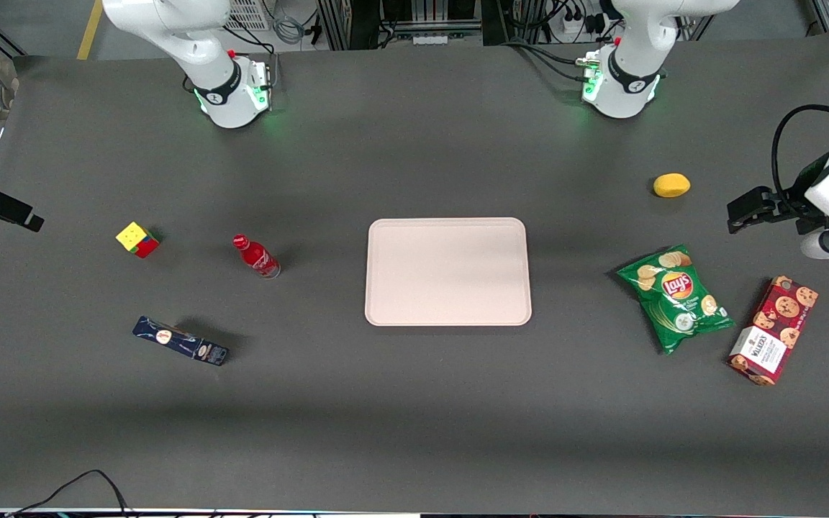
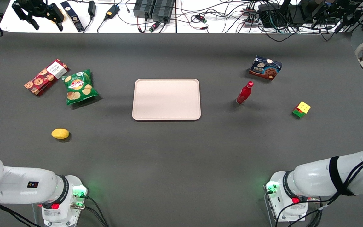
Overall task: Place coke bottle on tray
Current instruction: 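Move the open right gripper toward the red Coca-Cola bottle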
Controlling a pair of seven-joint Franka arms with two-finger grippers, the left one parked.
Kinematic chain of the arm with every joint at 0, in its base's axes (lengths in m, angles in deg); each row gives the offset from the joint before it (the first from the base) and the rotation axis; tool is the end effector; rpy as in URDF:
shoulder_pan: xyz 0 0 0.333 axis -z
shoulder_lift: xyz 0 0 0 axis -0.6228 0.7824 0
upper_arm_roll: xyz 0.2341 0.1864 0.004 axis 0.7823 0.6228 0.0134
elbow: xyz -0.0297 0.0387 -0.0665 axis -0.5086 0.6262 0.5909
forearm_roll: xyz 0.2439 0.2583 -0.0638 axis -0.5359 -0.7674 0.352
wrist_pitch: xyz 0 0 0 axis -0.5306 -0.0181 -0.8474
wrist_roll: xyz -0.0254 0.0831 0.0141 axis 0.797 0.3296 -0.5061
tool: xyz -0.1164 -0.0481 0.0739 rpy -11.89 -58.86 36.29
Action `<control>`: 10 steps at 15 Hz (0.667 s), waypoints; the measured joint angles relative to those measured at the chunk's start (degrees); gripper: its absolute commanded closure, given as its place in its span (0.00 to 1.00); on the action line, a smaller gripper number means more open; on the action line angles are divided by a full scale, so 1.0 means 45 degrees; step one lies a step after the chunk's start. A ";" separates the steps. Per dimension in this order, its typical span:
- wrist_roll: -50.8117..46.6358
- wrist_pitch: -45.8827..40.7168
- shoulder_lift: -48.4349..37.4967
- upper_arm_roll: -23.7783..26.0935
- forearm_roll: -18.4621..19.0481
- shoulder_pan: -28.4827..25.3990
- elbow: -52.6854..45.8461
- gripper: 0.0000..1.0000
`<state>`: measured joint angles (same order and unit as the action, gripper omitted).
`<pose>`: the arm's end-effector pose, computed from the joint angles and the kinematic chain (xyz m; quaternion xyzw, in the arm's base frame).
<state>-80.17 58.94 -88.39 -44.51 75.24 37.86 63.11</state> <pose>0.5206 -0.0672 0.5614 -0.9907 0.1358 0.0082 0.0054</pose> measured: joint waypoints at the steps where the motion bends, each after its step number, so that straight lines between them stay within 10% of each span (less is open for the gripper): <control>1: 0.0000 0.0000 0.0000 0.0000 0.0000 0.0000 0.0000 0.00; 10: 0.0002 0.0000 0.0000 0.0000 0.0123 0.0000 0.0000 0.00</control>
<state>-80.16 58.94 -88.39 -44.51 75.79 37.86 63.11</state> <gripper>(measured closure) 0.000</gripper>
